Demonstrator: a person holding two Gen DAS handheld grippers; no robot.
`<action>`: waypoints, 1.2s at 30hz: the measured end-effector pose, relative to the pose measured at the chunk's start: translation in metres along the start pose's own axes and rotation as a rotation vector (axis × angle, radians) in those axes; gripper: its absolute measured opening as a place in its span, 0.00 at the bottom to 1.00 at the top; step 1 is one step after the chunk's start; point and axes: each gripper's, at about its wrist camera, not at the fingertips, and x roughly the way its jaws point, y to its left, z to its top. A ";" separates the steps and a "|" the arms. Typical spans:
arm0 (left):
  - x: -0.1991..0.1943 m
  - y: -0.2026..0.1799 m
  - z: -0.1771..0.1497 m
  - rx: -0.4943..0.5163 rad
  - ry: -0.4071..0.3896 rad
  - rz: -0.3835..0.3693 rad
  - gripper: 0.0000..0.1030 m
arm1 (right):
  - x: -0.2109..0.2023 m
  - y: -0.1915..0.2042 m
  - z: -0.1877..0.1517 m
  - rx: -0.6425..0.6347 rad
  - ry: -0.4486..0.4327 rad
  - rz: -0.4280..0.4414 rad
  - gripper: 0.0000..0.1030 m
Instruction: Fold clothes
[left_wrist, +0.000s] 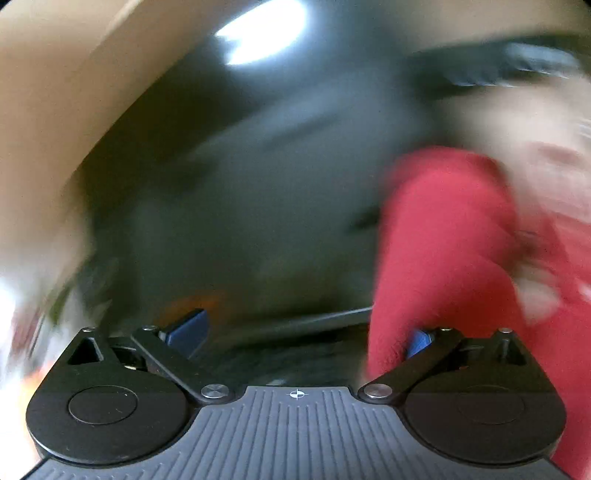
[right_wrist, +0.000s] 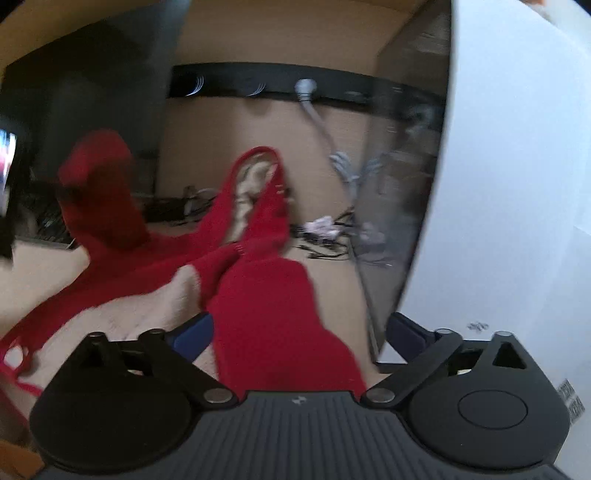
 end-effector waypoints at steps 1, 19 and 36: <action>0.021 0.032 0.004 -0.105 0.071 0.069 1.00 | 0.002 0.003 -0.001 -0.013 0.005 0.007 1.00; -0.163 -0.006 -0.072 0.258 0.157 -0.752 1.00 | 0.007 -0.032 -0.021 -0.386 0.093 -0.449 1.00; -0.150 0.004 -0.104 0.414 0.059 -0.321 1.00 | -0.027 0.020 -0.004 -0.369 -0.103 -0.349 1.00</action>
